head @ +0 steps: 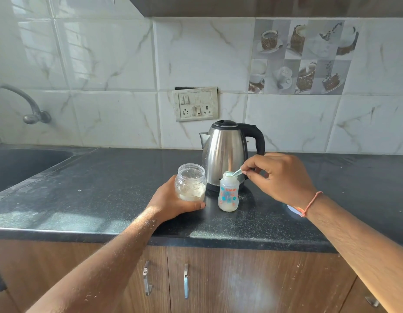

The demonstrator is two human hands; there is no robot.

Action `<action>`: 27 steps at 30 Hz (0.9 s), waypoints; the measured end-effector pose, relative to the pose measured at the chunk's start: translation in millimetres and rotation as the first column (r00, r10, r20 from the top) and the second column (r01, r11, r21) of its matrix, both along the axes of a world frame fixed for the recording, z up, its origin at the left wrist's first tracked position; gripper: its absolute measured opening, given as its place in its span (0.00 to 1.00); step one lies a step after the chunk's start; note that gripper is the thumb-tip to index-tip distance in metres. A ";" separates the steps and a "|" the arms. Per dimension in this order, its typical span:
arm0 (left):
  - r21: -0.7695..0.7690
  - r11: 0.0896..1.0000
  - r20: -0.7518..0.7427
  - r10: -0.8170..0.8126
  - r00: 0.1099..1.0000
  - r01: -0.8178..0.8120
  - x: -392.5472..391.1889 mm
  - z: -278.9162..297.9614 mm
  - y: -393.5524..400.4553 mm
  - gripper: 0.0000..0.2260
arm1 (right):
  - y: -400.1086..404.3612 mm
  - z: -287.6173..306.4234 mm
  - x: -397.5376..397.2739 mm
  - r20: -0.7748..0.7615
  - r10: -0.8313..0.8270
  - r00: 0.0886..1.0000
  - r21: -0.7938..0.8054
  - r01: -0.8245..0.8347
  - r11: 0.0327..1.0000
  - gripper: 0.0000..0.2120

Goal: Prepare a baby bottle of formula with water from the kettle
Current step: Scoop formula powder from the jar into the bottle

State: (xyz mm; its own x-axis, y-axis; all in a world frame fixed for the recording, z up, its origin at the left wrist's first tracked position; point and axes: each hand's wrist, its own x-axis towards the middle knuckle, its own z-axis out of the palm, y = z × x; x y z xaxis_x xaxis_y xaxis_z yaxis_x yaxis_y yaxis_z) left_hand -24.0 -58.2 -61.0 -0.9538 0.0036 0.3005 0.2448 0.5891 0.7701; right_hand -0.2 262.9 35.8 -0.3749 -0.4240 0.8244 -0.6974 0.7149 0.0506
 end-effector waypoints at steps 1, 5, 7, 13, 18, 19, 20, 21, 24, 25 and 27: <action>0.001 1.000 0.000 0.000 1.000 0.000 0.1 -0.1 0.0 0.43 | 0.4 0.6 0.1 -0.013 0.010 1.000 0.005 -0.009 1.000 0.09; 0.002 1.000 0.000 0.004 1.000 -0.004 -0.1 -0.1 0.2 0.43 | -1.2 0.4 0.8 -0.020 0.016 1.000 -0.006 -0.016 1.000 0.09; 0.005 1.000 0.002 0.009 1.000 -0.009 0.1 0.0 0.0 0.43 | -1.6 0.3 1.5 -0.007 0.013 1.000 -0.010 -0.013 1.000 0.09; 0.005 1.000 0.005 0.008 1.000 -0.008 0.2 0.1 -0.3 0.43 | -4.8 1.2 3.1 0.137 0.001 0.991 -0.144 0.019 0.989 0.07; -0.001 1.000 0.006 0.016 1.000 -0.016 -0.1 0.5 0.4 0.44 | -8.0 1.5 -2.4 0.299 0.040 0.953 -0.305 0.056 0.951 0.05; -0.001 1.000 0.006 0.017 1.000 -0.017 -0.3 0.6 0.5 0.43 | -8.7 1.5 -2.6 0.310 0.044 0.950 -0.314 0.059 0.948 0.05; 0.001 1.000 0.008 0.016 1.000 -0.016 -0.4 0.6 0.5 0.43 | -9.3 1.7 -2.9 0.323 0.049 0.945 -0.322 0.061 0.945 0.05; 0.002 1.000 0.010 0.015 1.000 -0.015 -0.4 0.3 0.2 0.44 | -9.8 2.4 -3.4 0.336 0.053 0.940 -0.330 0.065 0.942 0.05; 0.006 1.000 0.010 0.016 1.000 -0.016 0.1 0.0 -0.1 0.44 | -10.9 4.9 -6.2 0.355 0.047 0.934 -0.335 0.081 0.939 0.06; 0.008 1.000 0.008 0.015 1.000 -0.015 0.1 -0.2 0.1 0.43 | -11.0 5.8 -7.2 0.358 0.044 0.933 -0.340 0.086 0.936 0.06; 0.007 1.000 0.006 0.014 1.000 -0.014 0.1 -0.1 0.8 0.42 | -11.4 7.5 -8.5 0.359 0.032 0.933 -0.345 0.101 0.933 0.06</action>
